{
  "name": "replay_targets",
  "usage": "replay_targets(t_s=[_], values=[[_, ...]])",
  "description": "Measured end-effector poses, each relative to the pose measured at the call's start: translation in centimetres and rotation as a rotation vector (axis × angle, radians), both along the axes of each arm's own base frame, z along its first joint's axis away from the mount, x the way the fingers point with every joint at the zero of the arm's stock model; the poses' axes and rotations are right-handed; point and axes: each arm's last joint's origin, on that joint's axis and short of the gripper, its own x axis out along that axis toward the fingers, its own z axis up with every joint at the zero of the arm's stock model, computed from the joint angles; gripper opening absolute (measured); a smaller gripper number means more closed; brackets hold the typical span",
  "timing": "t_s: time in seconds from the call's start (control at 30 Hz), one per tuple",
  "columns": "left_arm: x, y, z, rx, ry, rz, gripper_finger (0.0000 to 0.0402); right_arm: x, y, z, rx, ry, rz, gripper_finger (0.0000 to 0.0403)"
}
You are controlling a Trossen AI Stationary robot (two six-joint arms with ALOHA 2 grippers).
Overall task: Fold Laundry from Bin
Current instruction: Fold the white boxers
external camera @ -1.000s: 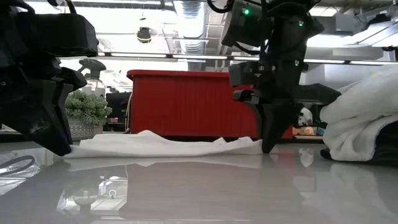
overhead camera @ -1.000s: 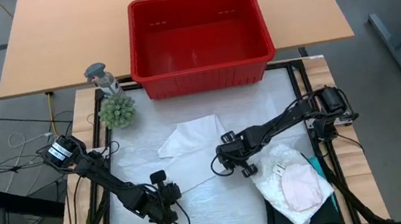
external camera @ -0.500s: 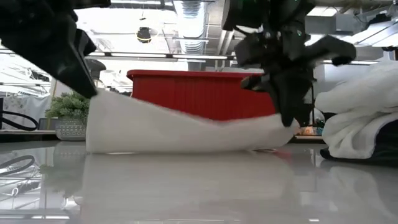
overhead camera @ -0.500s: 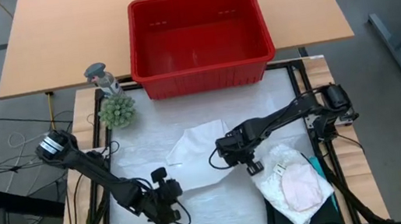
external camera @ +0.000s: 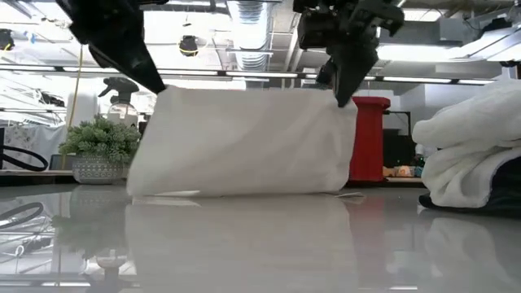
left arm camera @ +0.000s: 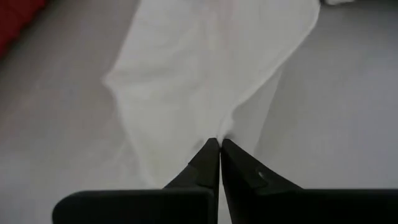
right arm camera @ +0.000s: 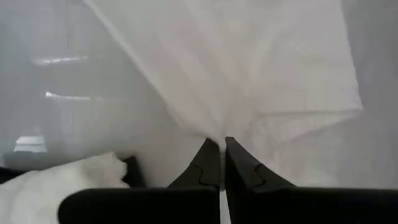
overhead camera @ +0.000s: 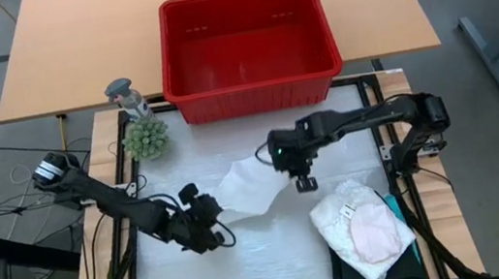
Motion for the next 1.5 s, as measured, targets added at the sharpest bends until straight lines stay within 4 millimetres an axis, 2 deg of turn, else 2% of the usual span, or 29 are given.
replay_targets(t_s=[0.1,0.3,0.53,1.2,1.5], values=[[-0.2,1.0,0.4,0.027,0.003,0.038,0.0000,-0.3,-1.6,0.1,0.003,0.004,-0.058,0.0026],[0.0,2.6,0.5,0.055,0.027,0.096,0.0000,0.0,-4.4,-1.5,0.007,0.018,-0.139,0.0026],[0.2,4.1,0.4,0.088,0.066,0.138,0.0000,1.2,-6.3,-3.5,0.022,0.012,-0.184,0.0026],[0.5,6.8,0.4,0.160,0.099,0.232,0.0000,0.6,-10.5,-3.4,-0.008,-0.044,-0.316,0.0026],[0.8,8.5,0.4,0.183,0.122,0.271,0.0000,1.5,-11.2,-2.9,-0.038,-0.150,-0.382,0.0030]])
